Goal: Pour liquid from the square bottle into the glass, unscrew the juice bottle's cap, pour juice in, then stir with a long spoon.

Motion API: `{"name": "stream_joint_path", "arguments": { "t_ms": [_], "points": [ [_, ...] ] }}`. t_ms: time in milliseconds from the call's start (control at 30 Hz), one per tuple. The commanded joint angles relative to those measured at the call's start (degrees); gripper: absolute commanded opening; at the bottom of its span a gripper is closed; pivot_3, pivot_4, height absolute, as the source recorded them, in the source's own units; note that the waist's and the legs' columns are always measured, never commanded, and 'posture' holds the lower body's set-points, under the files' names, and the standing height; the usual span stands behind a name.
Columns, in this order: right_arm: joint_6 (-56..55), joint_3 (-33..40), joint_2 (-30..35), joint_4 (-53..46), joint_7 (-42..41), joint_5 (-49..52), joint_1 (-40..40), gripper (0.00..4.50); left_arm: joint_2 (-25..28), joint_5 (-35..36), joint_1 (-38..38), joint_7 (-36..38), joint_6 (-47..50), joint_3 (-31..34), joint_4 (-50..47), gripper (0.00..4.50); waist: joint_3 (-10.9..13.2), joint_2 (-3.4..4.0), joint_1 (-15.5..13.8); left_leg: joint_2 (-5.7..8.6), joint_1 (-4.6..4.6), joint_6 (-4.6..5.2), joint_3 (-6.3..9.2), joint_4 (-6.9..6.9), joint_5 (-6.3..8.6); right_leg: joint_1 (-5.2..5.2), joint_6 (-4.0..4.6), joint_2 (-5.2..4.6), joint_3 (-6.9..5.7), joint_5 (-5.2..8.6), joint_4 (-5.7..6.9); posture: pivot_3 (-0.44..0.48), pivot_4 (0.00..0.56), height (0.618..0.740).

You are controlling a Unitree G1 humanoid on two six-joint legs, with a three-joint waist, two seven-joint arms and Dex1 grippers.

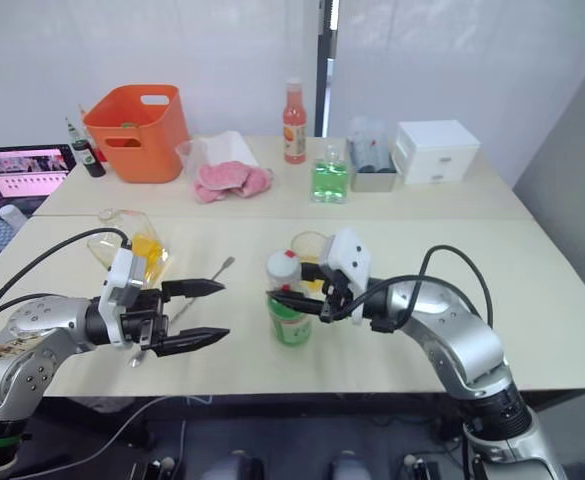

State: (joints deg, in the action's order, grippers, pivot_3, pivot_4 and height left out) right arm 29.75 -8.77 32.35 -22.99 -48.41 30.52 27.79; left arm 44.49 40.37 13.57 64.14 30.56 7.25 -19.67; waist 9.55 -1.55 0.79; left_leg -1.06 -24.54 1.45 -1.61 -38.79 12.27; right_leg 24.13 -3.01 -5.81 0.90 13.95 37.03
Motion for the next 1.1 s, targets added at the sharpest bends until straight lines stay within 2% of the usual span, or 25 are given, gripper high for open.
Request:
{"name": "stream_joint_path", "arguments": {
  "t_ms": [33, 200, 367, 533, 767, 833, 1067, 1100],
  "points": [
    [-1.06, -0.99, -0.24, 0.87, -0.84, -1.6, -0.49, 2.78, 0.56, 0.06, 0.1, 0.2, -0.51, 0.16, -2.02, 4.5, 0.0, 0.0, -0.03, -0.01, 0.01, 0.0, 0.0, 0.0, 0.0, -0.01, 0.0, 0.01, 0.0, 0.0, 0.0, 0.0, 0.15, 0.715],
    [0.42, 1.05, -0.21, 1.47, -1.23, -0.11, 0.67, 4.48, 0.55, 0.34, 0.06, 0.22, -0.26, 0.2, -2.19, 4.5, 0.0, 0.0, -0.09, 0.01, -0.03, 0.0, -0.01, -0.01, 0.0, 0.02, 0.0, 0.0, 0.02, 0.0, 0.0, 0.0, 0.15, 0.715],
    [1.51, 2.96, 2.24, 5.68, -8.15, 3.13, 4.3, 4.48, 0.55, 0.64, 0.55, 0.75, -0.05, -0.12, -1.81, 4.5, 0.0, -0.01, -0.15, 0.01, -0.03, 0.0, 0.0, -0.04, 0.0, 0.0, 0.0, -0.01, 0.01, 0.0, 0.0, 0.0, 0.15, 0.715],
    [0.2, 1.73, 4.16, 15.09, -21.43, 4.74, 11.84, 4.48, 0.5, 0.47, 1.39, 1.62, -0.03, -0.87, -1.03, 4.5, 0.0, -0.01, -0.1, 0.01, -0.02, 0.0, -0.01, -0.03, 0.0, 0.01, 0.0, 0.0, 0.01, 0.0, 0.0, 0.0, 0.15, 0.715],
    [-3.76, -0.21, 1.93, 24.44, -29.38, 1.68, 18.23, 4.48, 0.42, 0.54, 1.63, 1.43, -0.03, -0.84, -1.02, 4.5, 0.0, -0.01, -0.09, 0.0, -0.03, 0.0, -0.01, -0.02, 0.0, 0.02, 0.0, 0.02, 0.01, 0.0, 0.0, 0.0, 0.15, 0.715],
    [-4.82, -0.62, 1.05, 26.18, -30.32, 0.73, 19.06, 3.96, 0.55, 0.66, 1.28, 1.27, 0.07, -0.59, -1.37, 4.5, 0.0, -0.01, -0.14, 0.0, -0.03, 0.0, 0.0, -0.02, 0.0, 0.02, 0.01, 0.02, 0.0, 0.0, 0.0, 0.0, 0.15, 0.715],
    [-6.71, -0.31, -1.33, 28.8, -30.84, -1.07, 19.53, 1.67, 0.88, 1.01, 0.5, 0.67, 0.37, 0.17, -2.23, 4.5, 0.01, -0.01, -0.12, 0.01, -0.04, 0.0, 0.0, -0.02, 0.0, 0.03, 0.01, 0.01, 0.0, -0.01, 0.03, 0.0, 0.15, 0.715],
    [-6.44, 0.07, -1.38, 28.39, -30.69, -0.75, 19.27, 1.53, 0.93, 1.01, 0.47, 0.62, 0.36, 0.19, -2.23, 4.5, 0.01, -0.01, -0.11, 0.0, -0.04, 0.0, 0.0, -0.02, 0.0, 0.04, 0.01, 0.01, 0.0, -0.01, 0.03, 0.0, 0.15, 0.715]
  ]
}}
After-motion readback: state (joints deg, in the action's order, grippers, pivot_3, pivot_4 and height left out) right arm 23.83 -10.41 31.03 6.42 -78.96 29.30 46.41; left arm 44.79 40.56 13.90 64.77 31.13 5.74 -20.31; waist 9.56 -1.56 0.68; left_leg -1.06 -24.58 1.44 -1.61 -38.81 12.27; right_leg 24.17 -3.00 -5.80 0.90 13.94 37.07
